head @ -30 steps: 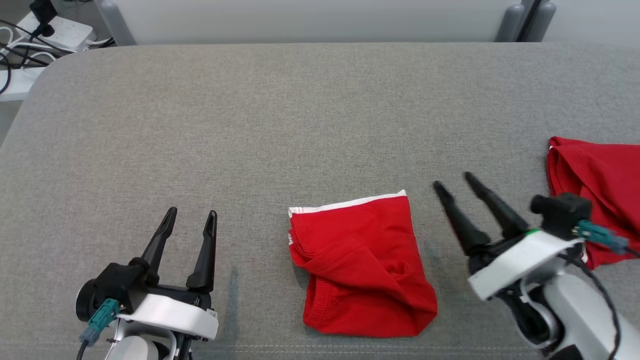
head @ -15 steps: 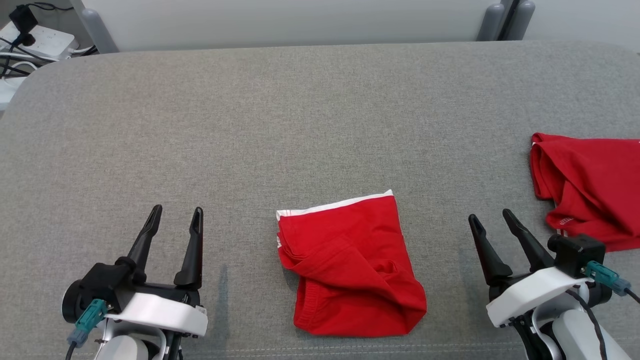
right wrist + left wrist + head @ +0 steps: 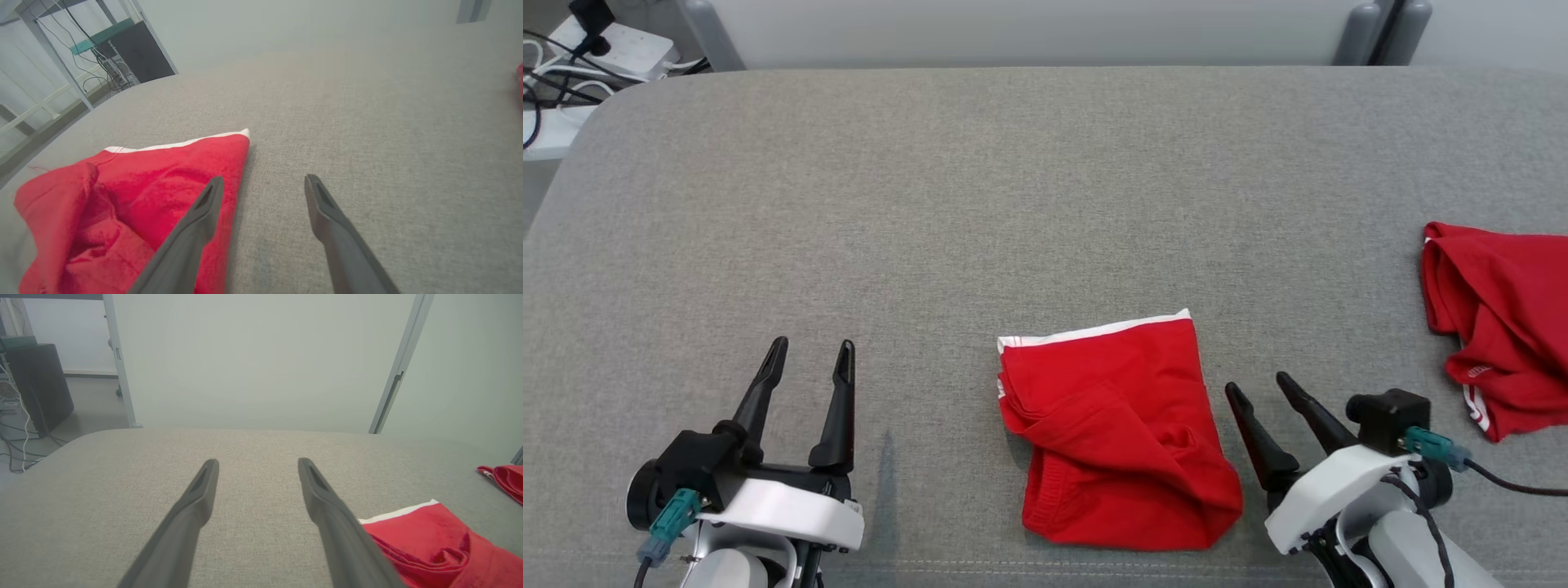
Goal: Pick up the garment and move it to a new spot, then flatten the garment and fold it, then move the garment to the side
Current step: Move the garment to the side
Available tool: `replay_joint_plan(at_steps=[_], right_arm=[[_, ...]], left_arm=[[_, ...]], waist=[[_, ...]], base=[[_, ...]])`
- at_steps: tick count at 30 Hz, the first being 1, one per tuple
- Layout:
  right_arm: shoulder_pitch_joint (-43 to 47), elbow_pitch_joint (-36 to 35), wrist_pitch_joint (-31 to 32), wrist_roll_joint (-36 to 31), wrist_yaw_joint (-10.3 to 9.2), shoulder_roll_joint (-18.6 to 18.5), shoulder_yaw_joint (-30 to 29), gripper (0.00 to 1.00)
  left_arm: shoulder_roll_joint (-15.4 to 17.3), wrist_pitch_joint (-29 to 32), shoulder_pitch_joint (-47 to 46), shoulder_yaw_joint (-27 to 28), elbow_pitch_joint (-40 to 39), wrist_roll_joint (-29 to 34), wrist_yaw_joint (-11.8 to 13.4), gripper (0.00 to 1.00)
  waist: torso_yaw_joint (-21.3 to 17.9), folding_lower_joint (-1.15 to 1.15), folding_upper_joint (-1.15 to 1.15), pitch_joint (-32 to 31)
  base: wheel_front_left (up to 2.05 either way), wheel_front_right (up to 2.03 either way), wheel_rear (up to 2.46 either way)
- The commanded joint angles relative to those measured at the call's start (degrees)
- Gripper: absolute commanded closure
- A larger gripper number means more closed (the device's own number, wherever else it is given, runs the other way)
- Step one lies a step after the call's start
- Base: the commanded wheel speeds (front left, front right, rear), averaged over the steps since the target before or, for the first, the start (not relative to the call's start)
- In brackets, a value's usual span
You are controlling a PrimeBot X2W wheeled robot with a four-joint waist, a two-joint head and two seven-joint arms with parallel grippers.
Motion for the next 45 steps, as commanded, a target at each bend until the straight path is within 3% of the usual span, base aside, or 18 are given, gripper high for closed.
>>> replay_joint_plan(at_steps=[1, 7, 12, 13, 15, 19, 26, 28, 37, 45], right_arm=[[-2.18, 0.25, 0.41, 1.64, 0.0, -0.8, 3.04, 0.0], [-6.11, 5.77, 5.32, 10.52, 0.0, -1.21, 11.09, 0.0], [-8.55, 5.43, 11.99, 19.93, 0.0, -2.35, 17.19, 0.0], [-8.99, 4.88, 13.16, 21.47, 0.0, -2.97, 18.37, 0.2], [-10.17, 3.68, 13.66, 23.16, 0.0, -4.77, 20.36, 1.0], [-13.07, 1.19, 9.59, 22.1, 0.0, -9.13, 23.42, 1.0], [-17.67, -3.46, 1.53, 13.62, 0.0, -15.67, 26.45, 1.0], [-18.35, -5.66, -0.05, 9.44, 0.0, -17.58, 25.34, 1.0], [-16.03, -10.02, -0.93, 0.15, 0.0, -19.95, 19.42, 1.0], [-17.81, -8.84, -0.83, 0.46, 0.0, -21.15, 15.91, 1.0]], left_arm=[[0.7, -0.59, -1.67, 1.49, -1.15, -0.3, 0.22, 0.0], [0.22, -0.59, -2.08, 0.88, -0.88, -0.41, 0.15, 0.0], [-0.15, -0.59, -2.44, 0.82, -0.97, -0.49, 0.17, 0.0], [-0.22, -0.59, -2.46, 0.87, -0.99, -0.51, 0.2, 0.0], [-0.38, -0.59, -2.5, 0.99, -1.05, -0.55, 0.28, 0.0], [-0.72, -0.59, -2.28, 1.34, -1.29, -0.8, 0.37, 0.0], [-1.1, -0.59, -2.26, 1.55, -2.04, -0.91, 0.17, 0.0], [-1.18, -0.59, -2.57, 1.75, -2.31, -0.77, -0.02, 0.0], [-0.73, -0.59, -3.51, 2.19, -2.84, -0.01, -0.71, 0.0], [0.33, -0.59, -5.2, 1.84, -3.46, 0.88, -1.04, 0.0]], waist=[[1.12, 0.0, 0.0, 0.18], [3.05, 0.0, 0.0, 1.06], [3.95, 0.0, 0.0, 1.73], [4.01, 0.0, 0.0, 1.83], [4.04, 0.0, 0.0, 1.89], [3.44, 0.0, 0.0, 1.79], [0.15, 0.0, 0.0, 1.58], [-2.34, 0.0, 0.0, 1.6], [-11.1, 0.0, 0.0, 2.28], [-18.59, 0.0, 0.0, 4.9]], base=[[0.0, 0.0, 0.0], [0.0, 0.0, 0.0], [0.0, 0.0, 0.0], [0.0, 0.0, 0.0], [0.0, 0.0, 0.0], [0.0, 0.0, 0.0], [0.0, 0.0, 0.0], [0.0, 0.0, 0.0], [0.0, 0.0, 0.0], [0.0, 0.0, 0.0]])
